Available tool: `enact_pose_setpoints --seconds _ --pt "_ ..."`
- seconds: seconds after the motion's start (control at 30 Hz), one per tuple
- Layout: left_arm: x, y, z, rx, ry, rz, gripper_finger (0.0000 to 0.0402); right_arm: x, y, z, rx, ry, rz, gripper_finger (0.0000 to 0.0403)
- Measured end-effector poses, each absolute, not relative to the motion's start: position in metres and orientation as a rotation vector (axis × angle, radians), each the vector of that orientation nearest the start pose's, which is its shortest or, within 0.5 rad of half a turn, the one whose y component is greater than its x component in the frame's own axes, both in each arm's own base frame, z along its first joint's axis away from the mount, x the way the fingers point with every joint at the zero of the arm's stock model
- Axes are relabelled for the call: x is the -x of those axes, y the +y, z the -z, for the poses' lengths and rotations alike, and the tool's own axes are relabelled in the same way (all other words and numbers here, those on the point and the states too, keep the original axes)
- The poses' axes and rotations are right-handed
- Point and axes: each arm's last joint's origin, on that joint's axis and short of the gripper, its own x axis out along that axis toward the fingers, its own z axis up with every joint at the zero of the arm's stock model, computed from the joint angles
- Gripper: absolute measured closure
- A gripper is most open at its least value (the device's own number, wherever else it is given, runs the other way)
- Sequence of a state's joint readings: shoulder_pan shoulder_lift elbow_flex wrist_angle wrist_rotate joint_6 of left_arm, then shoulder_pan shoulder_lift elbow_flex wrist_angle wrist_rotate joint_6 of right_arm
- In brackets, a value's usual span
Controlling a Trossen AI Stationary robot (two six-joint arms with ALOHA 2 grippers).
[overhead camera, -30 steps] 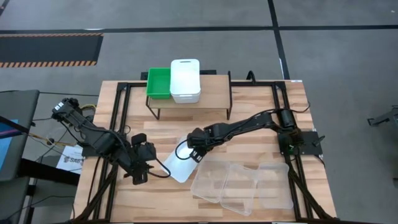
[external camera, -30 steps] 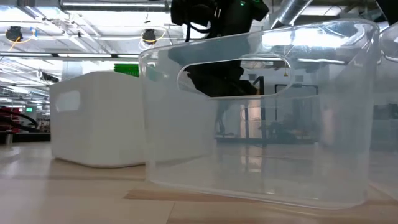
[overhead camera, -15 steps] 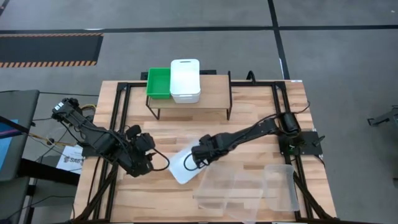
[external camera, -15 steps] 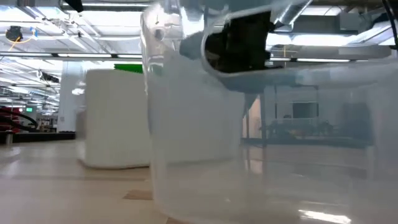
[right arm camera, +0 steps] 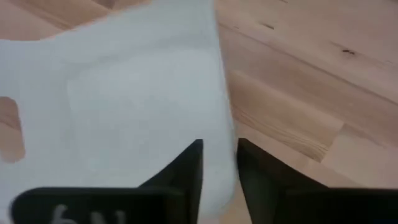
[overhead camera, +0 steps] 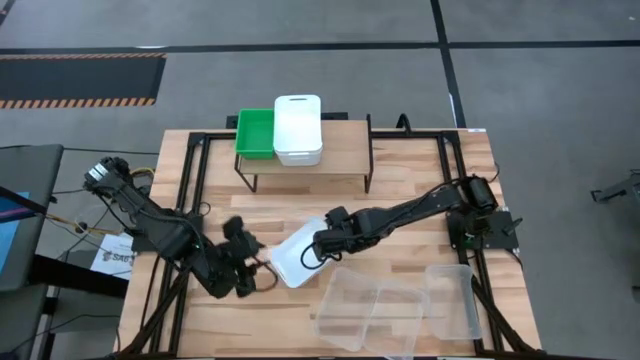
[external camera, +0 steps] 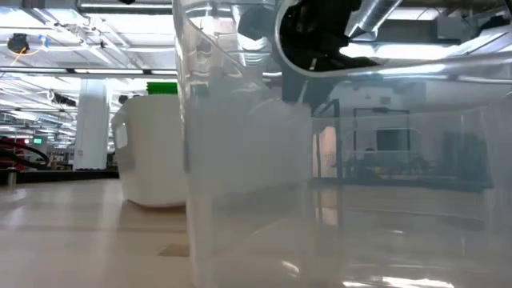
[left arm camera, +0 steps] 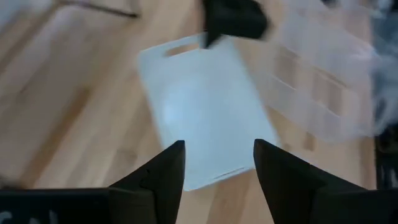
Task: Stack baskets on shelf by color
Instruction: Stack the white bin on top of the white bin on the shelf
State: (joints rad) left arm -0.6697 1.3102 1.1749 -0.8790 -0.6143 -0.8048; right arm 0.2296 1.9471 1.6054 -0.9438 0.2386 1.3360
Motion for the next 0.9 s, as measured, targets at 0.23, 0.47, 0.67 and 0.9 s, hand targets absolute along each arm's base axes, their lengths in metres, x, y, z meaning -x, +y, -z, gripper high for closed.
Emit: enact_pose_setpoints --seconds 0.23,0.47,0.67,0.9 --pt "-0.217 -0.140 -0.254 0.042 0.727 -0.181 0.0224 -0.385 0.079 -0.237 -0.850 1.002 0.792 0.0210" --pt "-0.218 -0.140 -0.236 -0.162 0.860 0.210 0.0224 -0.385 0.079 -0.237 -0.826 1.014 0.773 0.0178" --pt "-0.224 -0.137 -0.237 -0.330 0.815 0.311 0.0224 -0.385 0.082 -0.236 -0.825 1.034 0.752 0.0182" --pt "-0.245 -0.131 -0.211 -0.388 0.905 0.362 0.0223 -0.374 0.089 -0.252 -0.820 1.035 0.721 0.0189"
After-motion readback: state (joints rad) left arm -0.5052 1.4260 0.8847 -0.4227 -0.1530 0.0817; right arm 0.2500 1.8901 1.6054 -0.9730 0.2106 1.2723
